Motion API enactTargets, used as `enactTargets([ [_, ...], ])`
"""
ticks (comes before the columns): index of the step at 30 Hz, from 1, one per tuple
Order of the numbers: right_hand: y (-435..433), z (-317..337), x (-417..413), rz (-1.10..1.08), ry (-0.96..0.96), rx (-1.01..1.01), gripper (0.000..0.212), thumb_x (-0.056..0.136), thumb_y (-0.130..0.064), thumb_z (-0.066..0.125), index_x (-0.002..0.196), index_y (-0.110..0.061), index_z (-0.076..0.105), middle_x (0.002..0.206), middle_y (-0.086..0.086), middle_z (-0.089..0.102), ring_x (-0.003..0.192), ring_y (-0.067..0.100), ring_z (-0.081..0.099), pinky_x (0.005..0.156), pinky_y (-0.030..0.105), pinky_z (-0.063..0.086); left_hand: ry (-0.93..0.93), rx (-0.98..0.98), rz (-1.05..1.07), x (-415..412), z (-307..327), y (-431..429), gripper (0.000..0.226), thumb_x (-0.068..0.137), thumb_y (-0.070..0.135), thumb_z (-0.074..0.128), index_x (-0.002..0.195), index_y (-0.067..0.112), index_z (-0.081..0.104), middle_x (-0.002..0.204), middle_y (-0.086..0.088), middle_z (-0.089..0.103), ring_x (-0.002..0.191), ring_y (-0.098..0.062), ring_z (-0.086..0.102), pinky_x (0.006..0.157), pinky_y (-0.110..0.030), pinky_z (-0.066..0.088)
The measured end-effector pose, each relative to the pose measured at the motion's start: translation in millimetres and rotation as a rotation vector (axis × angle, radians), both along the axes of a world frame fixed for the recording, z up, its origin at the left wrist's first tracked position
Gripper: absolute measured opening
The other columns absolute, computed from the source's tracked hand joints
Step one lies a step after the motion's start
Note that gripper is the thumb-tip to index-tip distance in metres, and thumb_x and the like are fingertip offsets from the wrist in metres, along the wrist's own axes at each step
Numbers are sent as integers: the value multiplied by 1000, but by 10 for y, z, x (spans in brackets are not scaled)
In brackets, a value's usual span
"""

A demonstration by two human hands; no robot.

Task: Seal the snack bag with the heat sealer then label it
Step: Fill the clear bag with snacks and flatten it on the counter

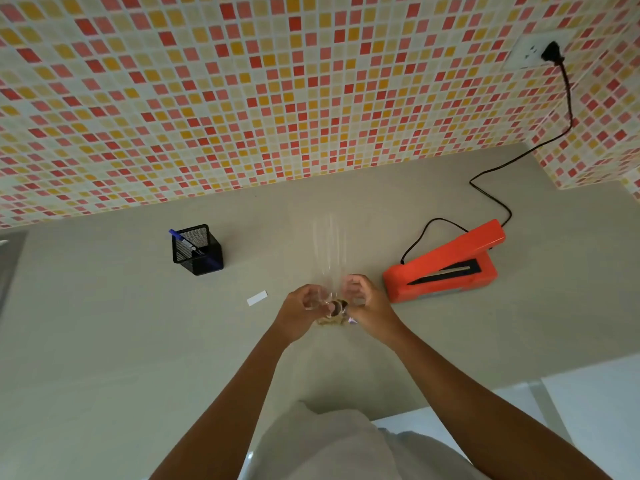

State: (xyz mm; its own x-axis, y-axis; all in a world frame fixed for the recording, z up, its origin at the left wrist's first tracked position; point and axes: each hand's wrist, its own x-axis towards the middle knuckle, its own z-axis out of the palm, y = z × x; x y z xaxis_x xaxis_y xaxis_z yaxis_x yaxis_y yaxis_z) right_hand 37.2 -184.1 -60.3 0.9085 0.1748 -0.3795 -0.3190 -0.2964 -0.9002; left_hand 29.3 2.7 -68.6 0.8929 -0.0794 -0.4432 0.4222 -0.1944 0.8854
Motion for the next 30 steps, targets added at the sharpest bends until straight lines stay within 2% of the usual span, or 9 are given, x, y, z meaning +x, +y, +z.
enactTargets([
  [3,-3,0,-27,37,45,11,62,77,-2,76,130,-22,52,120,-2,61,105,-3,58,84,19,51,46,-21,-18,-15,-35,2,34,73,3,84,102,1,65,93,-5,67,80,-15,61,70,-20,52],
  [7,-39,-50,-50,26,52,9,64,75,1,78,130,-21,53,118,3,63,102,4,61,75,8,47,93,-1,-30,-48,-92,47,43,71,-2,84,110,0,65,88,-6,70,77,-12,66,68,-22,55],
  [12,-61,-48,-103,34,179,54,65,76,-5,83,131,-22,52,115,-4,67,101,7,65,68,13,53,109,-24,-16,-104,-126,70,39,76,-15,74,113,-10,63,87,-9,72,73,-9,70,65,-19,55],
  [16,-92,-141,-138,65,190,59,41,75,-7,85,112,-15,70,100,0,76,95,16,71,81,23,57,119,-51,-36,-161,-130,62,34,79,-8,74,112,-3,69,95,-6,74,80,-6,72,71,-16,54],
  [20,-88,-158,-172,56,172,53,21,80,-2,80,94,-17,74,81,-4,77,76,8,72,71,22,55,102,-48,-54,-194,-116,64,25,77,2,80,102,2,74,92,-9,76,83,-13,73,73,-20,55],
  [23,-86,-210,-174,7,158,-4,15,82,-4,79,97,-2,77,84,14,77,73,17,71,65,20,54,119,-15,7,-206,-125,60,25,75,1,82,99,-1,75,79,-9,76,68,-11,70,62,-21,55],
  [25,-82,-252,-162,-1,130,-65,15,81,-9,81,93,-1,78,86,20,76,75,21,69,69,26,56,144,12,49,-209,-111,45,24,73,1,83,95,-3,75,74,-5,75,64,-11,69,59,-20,55],
  [27,-72,-295,-150,18,113,-117,10,80,-12,82,88,-6,80,84,14,77,76,19,70,78,34,56,181,23,79,-214,-116,36,21,72,1,84,90,-3,76,72,-6,75,63,-14,70,58,-20,55],
  [30,-44,-333,-138,26,100,-202,7,78,-15,83,84,-12,81,80,3,78,75,12,70,77,28,55,233,86,118,-230,-149,19,16,70,12,87,80,4,78,71,-3,74,65,-14,69,60,-20,54],
])
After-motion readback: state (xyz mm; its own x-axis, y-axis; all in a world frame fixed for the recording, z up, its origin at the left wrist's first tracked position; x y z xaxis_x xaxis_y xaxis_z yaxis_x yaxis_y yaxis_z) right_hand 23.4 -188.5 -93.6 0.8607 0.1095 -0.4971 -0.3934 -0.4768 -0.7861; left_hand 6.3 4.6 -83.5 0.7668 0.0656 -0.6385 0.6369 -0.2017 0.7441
